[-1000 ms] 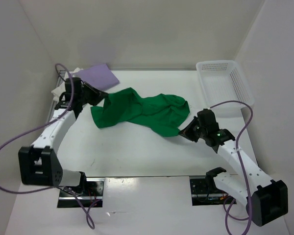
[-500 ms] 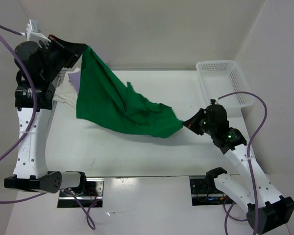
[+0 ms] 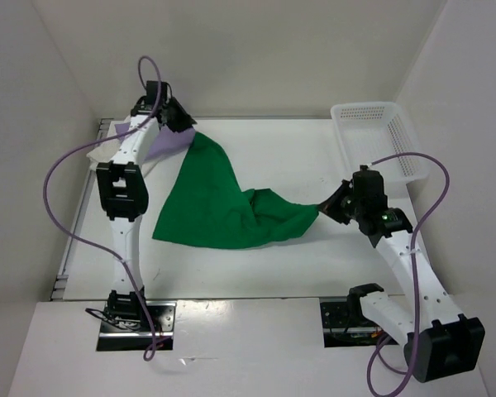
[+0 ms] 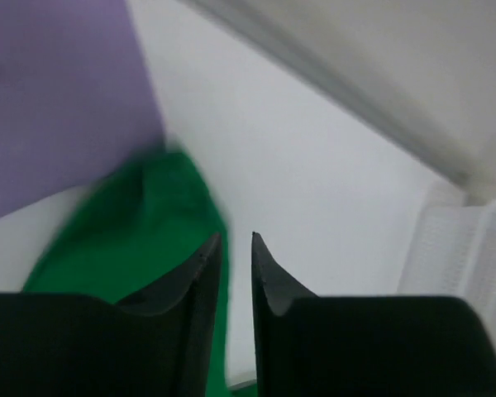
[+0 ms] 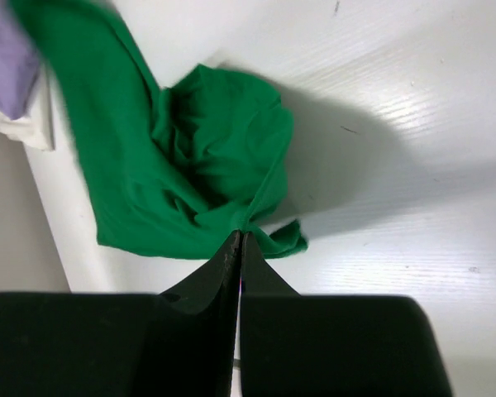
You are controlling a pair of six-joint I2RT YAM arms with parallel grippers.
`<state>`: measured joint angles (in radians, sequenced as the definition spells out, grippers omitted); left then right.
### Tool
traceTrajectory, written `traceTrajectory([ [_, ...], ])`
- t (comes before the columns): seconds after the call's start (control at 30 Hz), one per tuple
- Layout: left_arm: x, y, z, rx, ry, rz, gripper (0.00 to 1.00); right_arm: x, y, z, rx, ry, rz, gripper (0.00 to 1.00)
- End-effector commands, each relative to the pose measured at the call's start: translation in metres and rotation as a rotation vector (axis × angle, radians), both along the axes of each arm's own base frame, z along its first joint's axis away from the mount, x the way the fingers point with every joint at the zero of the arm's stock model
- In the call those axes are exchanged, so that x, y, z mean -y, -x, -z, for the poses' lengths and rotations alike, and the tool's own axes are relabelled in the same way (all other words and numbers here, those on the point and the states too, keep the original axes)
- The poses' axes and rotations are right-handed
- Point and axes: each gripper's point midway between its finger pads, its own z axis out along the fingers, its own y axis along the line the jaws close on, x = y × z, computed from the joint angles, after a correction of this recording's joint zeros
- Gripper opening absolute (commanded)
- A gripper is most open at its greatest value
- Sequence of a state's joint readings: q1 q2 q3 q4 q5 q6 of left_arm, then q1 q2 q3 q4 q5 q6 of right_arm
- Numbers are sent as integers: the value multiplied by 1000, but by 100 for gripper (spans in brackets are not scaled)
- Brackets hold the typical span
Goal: Fold and stack the t-shirts
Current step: Flatten out the tshirt
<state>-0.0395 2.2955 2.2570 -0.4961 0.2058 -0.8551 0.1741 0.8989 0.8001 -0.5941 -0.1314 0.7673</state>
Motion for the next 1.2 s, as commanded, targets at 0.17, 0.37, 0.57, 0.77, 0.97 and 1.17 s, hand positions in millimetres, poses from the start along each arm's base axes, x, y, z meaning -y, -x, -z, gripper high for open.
traceTrajectory([
  [0.17, -27, 38, -16, -11, -152, 87, 76, -2, -18, -1, 14, -2, -2, 0],
  [0.37, -60, 151, -30, 73, -61, 61, 100, -8, -14, 19, -23, -23, -34, 0],
  [0.57, -80, 265, 28, -109, 0, -59, 20, -23, -7, 23, -34, -38, -101, 0],
  [0.77, -100, 352, 82, -300, 43, -335, 29, -38, 2, 28, -45, -47, -164, 0],
  [0.97, -88, 384, 133, -453, 153, -404, 41, -43, 5, 28, -37, -49, -183, 0],
  [1.17, -102, 377, 146, -411, 163, -482, 58, -45, 8, 29, -37, -48, -192, 0],
])
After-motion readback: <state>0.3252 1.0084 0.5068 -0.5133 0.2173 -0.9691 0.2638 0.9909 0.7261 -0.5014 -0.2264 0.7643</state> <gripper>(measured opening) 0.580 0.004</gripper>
